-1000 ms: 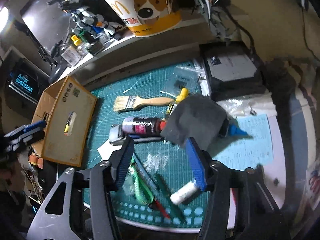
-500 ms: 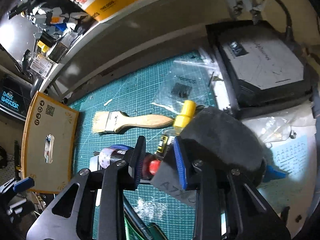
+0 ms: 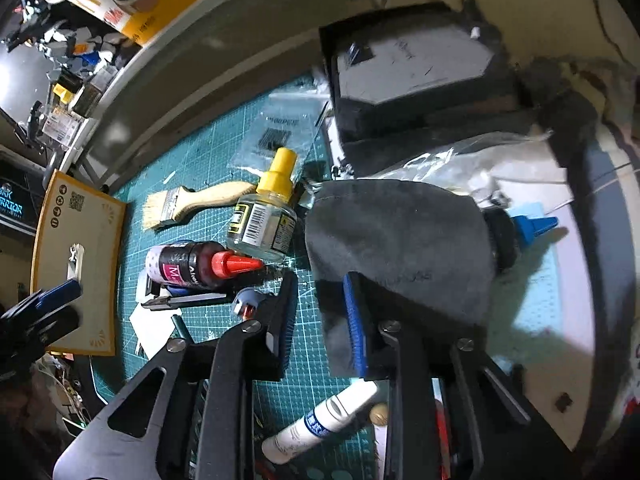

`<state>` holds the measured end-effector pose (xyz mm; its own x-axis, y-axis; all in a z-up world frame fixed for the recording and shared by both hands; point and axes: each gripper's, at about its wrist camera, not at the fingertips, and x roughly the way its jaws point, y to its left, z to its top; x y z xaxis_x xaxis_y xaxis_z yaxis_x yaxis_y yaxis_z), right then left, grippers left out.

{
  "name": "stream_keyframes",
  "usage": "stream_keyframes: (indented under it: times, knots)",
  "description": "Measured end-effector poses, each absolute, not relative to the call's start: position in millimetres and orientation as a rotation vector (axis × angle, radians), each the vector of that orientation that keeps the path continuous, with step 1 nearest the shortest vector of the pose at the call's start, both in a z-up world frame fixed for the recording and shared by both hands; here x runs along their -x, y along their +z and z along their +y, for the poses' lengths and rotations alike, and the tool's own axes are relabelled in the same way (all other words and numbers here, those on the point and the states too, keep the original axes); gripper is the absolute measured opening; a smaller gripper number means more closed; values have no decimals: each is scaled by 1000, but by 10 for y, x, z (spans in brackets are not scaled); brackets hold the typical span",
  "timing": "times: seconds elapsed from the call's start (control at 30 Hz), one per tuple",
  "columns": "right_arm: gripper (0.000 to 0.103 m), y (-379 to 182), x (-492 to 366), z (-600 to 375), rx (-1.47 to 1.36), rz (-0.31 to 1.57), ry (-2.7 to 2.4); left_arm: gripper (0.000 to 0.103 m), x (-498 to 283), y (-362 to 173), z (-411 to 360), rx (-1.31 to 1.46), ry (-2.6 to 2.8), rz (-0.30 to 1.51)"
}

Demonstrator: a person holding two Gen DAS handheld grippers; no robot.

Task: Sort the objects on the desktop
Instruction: 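Move the left tool to the magenta-labelled bottle while the right tool reaches the yellow-capped bottle, then grasp the magenta-labelled bottle with the left tool while the right tool grasps the yellow-capped bottle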

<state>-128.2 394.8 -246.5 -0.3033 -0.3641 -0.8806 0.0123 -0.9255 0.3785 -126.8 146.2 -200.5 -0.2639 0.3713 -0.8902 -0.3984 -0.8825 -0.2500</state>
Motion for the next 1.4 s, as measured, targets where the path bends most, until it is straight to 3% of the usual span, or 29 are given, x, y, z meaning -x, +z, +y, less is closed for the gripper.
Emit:
stream_keyframes:
  times: [0.2,0.53,1.07,1.33,1.4]
  knots:
    - [45,-2272,1470,3840,-1612,-433,-2360,64,1489,-2255,1715,1477,2101,96]
    - [45,-2624,1893,3437,-1769,-299,-2275,64,1639,-2508,1841,1474,2049,181]
    - [45,-2818,1954,3350,-1796,-359,-2260,64,1623,-2443,1896,1503,1769,363]
    - [44,-2338,1571,3532,-1701,-322,-2355,64,1273,-2340,2375,1224,1617,1017]
    - [44,-2240,1439,3626,-1693,-340,-2382,64,1299,-2371,2459,1187,1584,1087]
